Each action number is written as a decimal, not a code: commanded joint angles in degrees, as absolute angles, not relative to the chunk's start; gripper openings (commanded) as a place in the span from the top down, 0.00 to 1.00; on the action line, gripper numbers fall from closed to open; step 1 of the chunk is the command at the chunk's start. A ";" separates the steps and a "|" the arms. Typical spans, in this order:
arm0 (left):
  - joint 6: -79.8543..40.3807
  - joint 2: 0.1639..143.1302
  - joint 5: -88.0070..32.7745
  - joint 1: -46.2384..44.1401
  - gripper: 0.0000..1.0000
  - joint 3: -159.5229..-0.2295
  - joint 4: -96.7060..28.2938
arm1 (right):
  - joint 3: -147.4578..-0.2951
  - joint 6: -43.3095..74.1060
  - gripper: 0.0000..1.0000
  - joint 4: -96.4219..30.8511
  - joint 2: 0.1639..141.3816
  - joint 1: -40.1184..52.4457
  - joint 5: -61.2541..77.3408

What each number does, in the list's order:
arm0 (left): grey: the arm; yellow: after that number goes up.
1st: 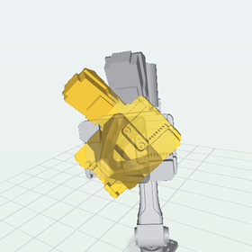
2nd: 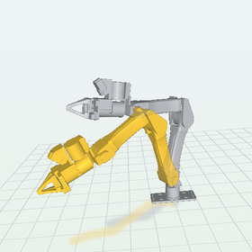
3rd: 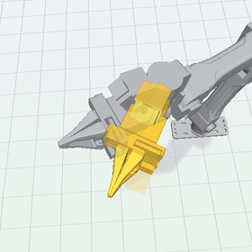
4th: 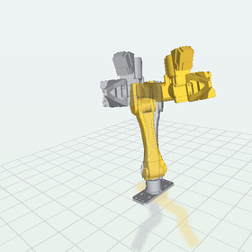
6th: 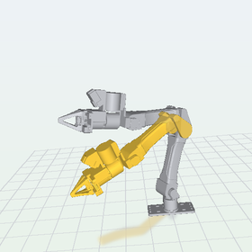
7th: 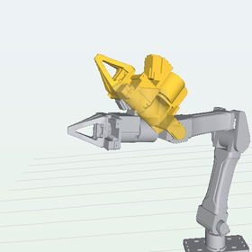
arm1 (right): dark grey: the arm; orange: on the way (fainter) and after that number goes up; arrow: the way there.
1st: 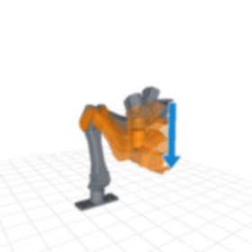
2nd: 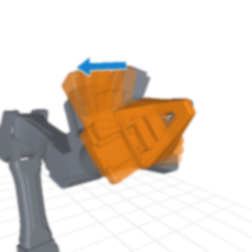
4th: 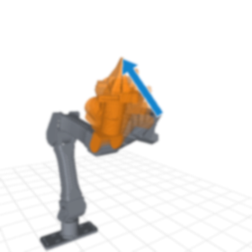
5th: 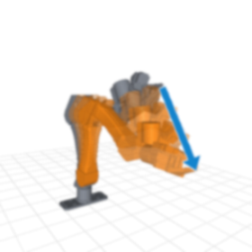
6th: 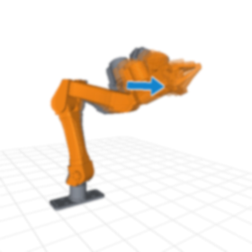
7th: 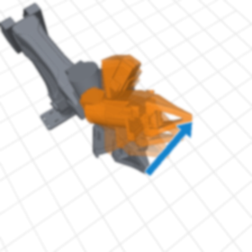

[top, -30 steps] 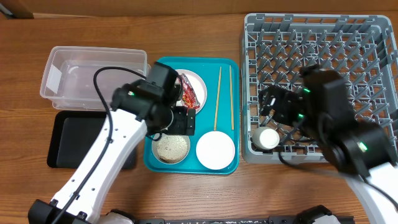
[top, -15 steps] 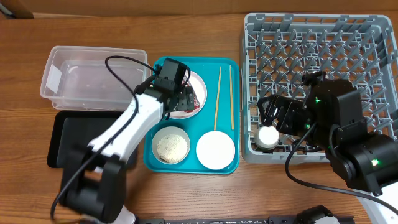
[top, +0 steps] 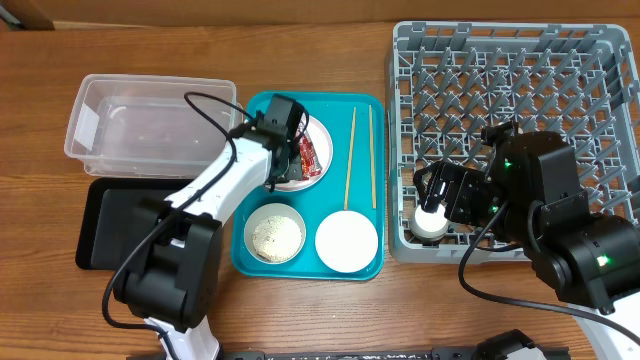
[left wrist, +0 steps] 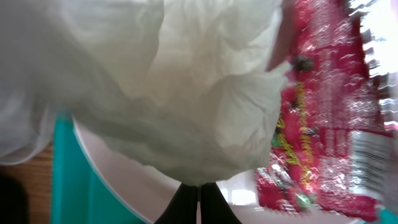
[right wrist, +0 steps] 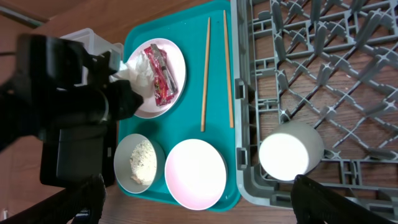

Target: Sort waste into correct bins and load items into the dishwasher

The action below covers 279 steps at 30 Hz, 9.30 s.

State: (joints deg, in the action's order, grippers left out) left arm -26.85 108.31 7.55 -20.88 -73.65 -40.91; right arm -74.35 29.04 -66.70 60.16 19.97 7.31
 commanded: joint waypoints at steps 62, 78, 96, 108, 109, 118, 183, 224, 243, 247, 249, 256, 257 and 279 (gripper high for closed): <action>-29.63 104.25 12.58 -5.98 0.96 -95.85 -61.32 | -74.96 28.05 0.02 -67.85 60.73 20.21 7.60; -18.65 102.52 4.21 -5.28 0.28 -96.07 -68.99 | -74.96 28.03 0.02 -67.81 60.73 20.21 7.60; -41.43 100.51 2.50 -30.55 0.35 -73.76 -62.11 | -74.96 28.05 0.01 -68.01 60.73 20.21 7.60; -40.56 100.51 -1.32 -30.46 0.96 -64.75 -52.56 | -74.96 28.08 0.01 -68.10 60.73 20.21 7.62; -39.90 100.51 -1.17 -30.46 0.96 -64.75 -52.86 | -74.96 28.08 0.01 -68.14 60.73 20.21 7.62; -32.80 96.55 -1.54 -29.95 0.96 -68.86 -59.46 | -74.96 28.03 0.01 -68.90 60.73 20.21 7.57; 49.19 103.39 -74.96 35.59 0.96 -68.42 -96.92 | -74.96 28.08 0.00 -69.56 60.73 20.21 7.62; -29.28 92.53 5.13 -26.00 0.27 -86.87 -70.78 | -74.96 26.74 0.01 -67.70 63.90 20.27 7.81; -26.04 74.41 13.61 -25.52 0.36 -90.15 -77.97 | -74.98 25.71 0.03 -66.08 58.67 20.18 0.05; -22.00 64.07 13.96 -25.52 0.12 -90.15 -77.58 | -74.98 25.69 0.00 -63.13 52.88 20.18 -1.41; -21.67 60.58 13.91 -25.52 0.00 -90.15 -77.87 | -74.98 25.69 0.00 -62.04 51.20 20.18 -1.41; -21.82 53.01 13.06 -25.52 0.00 -90.15 -78.06 | -74.98 25.67 0.00 -62.41 50.63 20.18 -1.43; -21.82 52.60 13.06 -25.52 0.00 -90.15 -78.06 | -74.98 25.67 0.00 -62.50 50.83 20.18 -1.43; -0.91 33.10 0.25 -14.46 0.00 -57.19 -40.10 | -74.96 25.67 0.00 -63.61 56.88 20.18 -1.43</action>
